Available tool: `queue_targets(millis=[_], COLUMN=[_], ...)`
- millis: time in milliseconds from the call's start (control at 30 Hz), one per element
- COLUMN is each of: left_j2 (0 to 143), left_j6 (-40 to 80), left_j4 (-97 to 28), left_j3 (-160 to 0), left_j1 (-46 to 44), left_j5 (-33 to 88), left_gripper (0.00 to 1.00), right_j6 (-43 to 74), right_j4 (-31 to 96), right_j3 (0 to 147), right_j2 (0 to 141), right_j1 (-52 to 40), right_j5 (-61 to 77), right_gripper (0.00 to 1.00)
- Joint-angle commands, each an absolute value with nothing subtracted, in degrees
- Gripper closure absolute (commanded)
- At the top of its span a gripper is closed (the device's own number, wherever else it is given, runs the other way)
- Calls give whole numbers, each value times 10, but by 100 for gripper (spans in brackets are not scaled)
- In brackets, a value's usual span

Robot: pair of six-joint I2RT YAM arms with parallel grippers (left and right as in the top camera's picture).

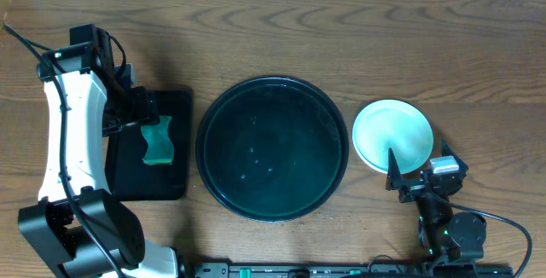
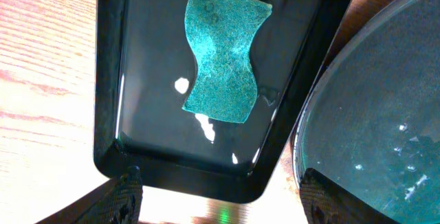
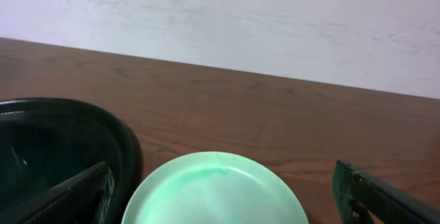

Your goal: Clean dirty plates on tray and stack at the side

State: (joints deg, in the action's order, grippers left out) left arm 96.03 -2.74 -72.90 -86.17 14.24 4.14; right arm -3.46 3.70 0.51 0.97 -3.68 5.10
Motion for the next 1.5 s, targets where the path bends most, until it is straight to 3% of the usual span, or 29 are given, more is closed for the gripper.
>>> queue_targets(millis=[0, 1100, 1133, 1167, 1333, 1467], left_j2=[962, 959, 957, 954, 887, 777], left_j6=[-18, -18, -18, -18, -21, -21], left_j4=[-730, -731, -731, -731, -722, -601], left_j3=[-871, -871, -871, -871, -867, -819], left_j1=[145, 145, 145, 145, 145, 145], left_j5=[42, 42, 42, 42, 43, 60], left_gripper=[26, 26, 17, 17, 17, 17], right_j6=[-20, -20, -20, -20, -20, -20], right_j4=[39, 39, 39, 39, 39, 39], right_j3=[3, 3, 3, 3, 3, 3], right_j2=[3, 3, 3, 3, 3, 3], right_j1=[-43, -43, -43, -43, -43, -43], right_j5=[45, 46, 45, 46, 46, 46], right_gripper=[1, 1, 1, 1, 1, 1])
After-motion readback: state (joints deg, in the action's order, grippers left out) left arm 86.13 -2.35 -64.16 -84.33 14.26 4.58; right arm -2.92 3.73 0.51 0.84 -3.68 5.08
